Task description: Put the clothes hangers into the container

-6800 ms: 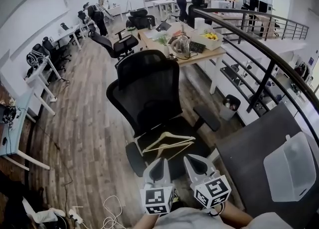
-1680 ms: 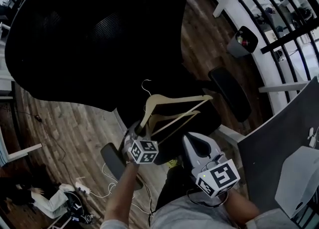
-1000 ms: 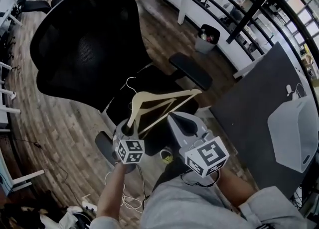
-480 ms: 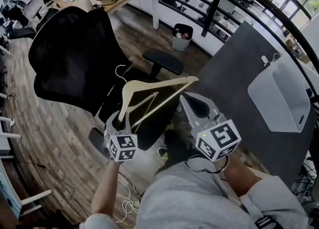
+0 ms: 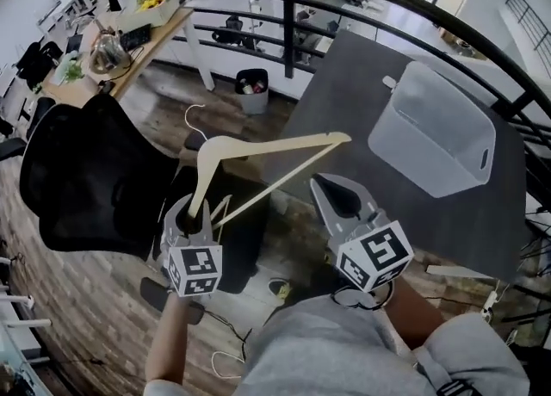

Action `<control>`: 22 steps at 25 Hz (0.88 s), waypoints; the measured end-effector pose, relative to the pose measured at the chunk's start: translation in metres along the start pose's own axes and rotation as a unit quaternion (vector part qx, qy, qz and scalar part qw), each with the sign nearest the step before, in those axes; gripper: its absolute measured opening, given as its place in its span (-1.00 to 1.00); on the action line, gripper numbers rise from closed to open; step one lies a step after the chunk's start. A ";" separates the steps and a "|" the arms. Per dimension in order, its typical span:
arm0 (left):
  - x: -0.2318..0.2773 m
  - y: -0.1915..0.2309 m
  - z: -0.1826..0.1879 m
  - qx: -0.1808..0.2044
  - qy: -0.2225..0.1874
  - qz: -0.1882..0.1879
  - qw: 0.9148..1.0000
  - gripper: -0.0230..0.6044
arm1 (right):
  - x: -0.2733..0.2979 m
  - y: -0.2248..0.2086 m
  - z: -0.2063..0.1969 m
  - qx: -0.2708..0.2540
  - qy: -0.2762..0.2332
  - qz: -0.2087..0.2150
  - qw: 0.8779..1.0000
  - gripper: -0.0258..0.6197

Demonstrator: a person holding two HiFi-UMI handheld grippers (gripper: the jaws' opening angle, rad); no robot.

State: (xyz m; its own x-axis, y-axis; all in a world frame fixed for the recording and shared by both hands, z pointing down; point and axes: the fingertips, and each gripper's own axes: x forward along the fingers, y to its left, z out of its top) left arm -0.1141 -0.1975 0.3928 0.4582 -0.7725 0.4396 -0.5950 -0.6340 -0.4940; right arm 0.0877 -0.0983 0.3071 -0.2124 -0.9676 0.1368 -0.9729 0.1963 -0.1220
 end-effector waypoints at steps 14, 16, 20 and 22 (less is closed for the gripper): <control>0.109 -0.180 0.321 0.166 -0.156 -0.111 0.967 -0.69 | -0.163 -0.210 0.033 0.028 -0.048 -0.161 0.985 -0.92; 0.126 -0.209 0.348 0.187 -0.164 -0.126 0.960 -0.69 | -0.173 -0.230 0.032 0.032 -0.053 -0.173 0.983 -0.92; 0.151 -0.264 0.389 0.238 -0.171 -0.148 0.945 -0.69 | -0.194 -0.260 0.027 0.041 -0.060 -0.187 0.980 -0.92; 0.161 -0.291 0.404 0.266 -0.167 -0.153 0.937 -0.69 | -0.205 -0.273 0.022 0.046 -0.062 -0.190 0.979 -0.92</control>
State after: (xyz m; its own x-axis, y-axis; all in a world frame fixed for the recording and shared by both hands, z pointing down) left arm 0.3994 -0.1512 0.3041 0.7882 -0.4622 0.4063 -0.0283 -0.6868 -0.7263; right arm 0.3986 0.0434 0.2903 0.1823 -0.9808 0.0700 -0.9659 -0.1919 -0.1740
